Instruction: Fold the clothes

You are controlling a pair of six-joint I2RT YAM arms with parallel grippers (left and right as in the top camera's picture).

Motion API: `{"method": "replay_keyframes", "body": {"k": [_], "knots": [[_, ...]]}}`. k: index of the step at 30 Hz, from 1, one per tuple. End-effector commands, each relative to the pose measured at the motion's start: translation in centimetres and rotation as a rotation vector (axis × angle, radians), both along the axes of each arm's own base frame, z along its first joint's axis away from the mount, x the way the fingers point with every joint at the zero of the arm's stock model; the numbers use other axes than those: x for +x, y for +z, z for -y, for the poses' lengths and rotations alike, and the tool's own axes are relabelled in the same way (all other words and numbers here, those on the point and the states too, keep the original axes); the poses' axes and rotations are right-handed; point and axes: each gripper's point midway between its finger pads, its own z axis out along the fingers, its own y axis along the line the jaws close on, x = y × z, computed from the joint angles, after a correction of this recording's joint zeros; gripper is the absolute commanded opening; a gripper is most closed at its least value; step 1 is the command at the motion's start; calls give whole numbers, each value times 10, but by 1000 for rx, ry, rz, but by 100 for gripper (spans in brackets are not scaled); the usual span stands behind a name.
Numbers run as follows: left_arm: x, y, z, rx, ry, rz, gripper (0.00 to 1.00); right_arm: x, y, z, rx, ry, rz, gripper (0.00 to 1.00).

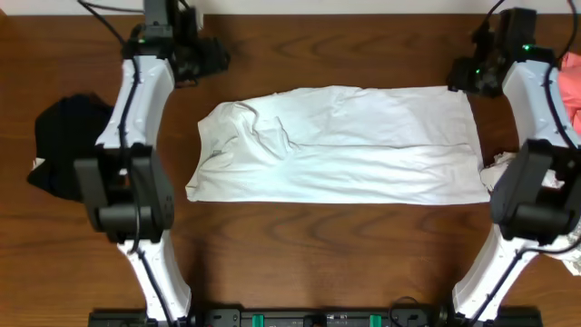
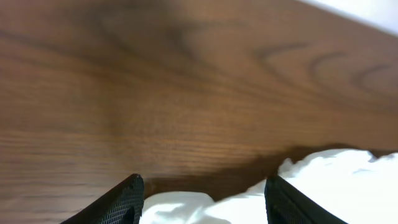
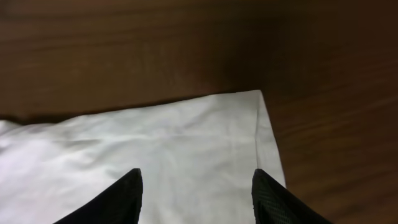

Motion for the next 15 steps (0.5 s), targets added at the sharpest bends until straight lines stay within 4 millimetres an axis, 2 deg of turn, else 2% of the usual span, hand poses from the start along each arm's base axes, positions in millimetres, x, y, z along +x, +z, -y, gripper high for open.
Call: {"method": "replay_keyframes", "body": {"k": [1,7,11,15], "knots": [[3,-25,14,-34,-28,-45,63,10,-14,3,-1,4,0,54],[6,-50,32,-20,-81,-54,63,18,-33,21,-2,-26,12,53],[8,-57,40,-19,-96,-53,63,21,-49,27,0,-35,7,52],[8,-60,39,-10,-91,-58,63,23,-64,26,9,-31,-5,52]]}}
